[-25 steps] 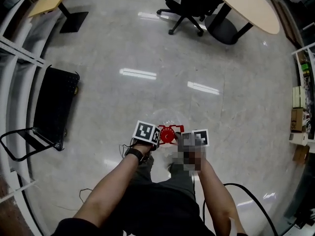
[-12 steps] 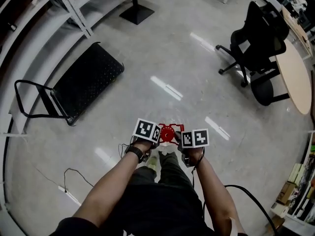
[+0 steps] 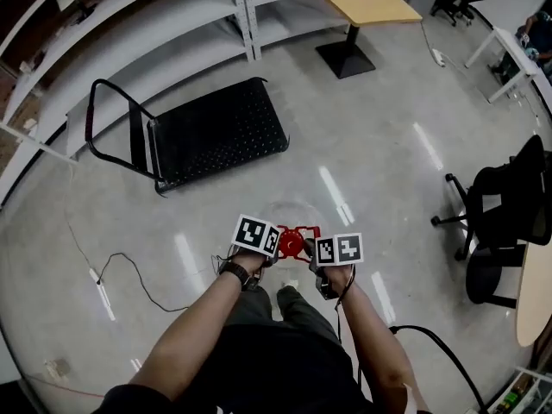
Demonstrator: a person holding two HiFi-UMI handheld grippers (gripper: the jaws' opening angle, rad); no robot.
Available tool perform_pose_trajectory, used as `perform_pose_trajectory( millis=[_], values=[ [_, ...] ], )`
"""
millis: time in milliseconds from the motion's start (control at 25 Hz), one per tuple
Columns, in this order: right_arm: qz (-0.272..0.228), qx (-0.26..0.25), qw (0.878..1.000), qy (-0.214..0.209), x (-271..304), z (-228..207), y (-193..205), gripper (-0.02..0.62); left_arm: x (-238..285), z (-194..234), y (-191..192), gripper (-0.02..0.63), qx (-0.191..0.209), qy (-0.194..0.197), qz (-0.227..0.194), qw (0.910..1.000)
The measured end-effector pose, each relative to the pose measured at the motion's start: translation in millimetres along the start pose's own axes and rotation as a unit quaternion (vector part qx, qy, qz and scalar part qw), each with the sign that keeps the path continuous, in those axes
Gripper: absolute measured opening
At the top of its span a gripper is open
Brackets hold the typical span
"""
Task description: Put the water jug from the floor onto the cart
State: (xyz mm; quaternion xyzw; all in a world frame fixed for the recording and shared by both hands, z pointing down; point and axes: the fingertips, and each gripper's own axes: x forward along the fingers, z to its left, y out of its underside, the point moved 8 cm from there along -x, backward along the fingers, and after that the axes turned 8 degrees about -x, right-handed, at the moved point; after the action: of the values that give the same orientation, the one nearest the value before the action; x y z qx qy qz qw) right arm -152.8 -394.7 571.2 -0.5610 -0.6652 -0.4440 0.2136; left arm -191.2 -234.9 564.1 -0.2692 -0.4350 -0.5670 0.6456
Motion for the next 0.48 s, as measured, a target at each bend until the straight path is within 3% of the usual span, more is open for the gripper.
perform_pose_trajectory(
  millis=[240,480],
  values=[
    [0.024,-0.066,0.997,-0.026,41,41,-95,0.000,-47,61,-55,0.002,-0.060,-0.013,-0.051,0.9968],
    [0.037,-0.114,0.992,-0.024,110,89,-178,-0.002,-79,152,-105,0.002,-0.096,0.006,-0.087,0.9916]
  ],
)
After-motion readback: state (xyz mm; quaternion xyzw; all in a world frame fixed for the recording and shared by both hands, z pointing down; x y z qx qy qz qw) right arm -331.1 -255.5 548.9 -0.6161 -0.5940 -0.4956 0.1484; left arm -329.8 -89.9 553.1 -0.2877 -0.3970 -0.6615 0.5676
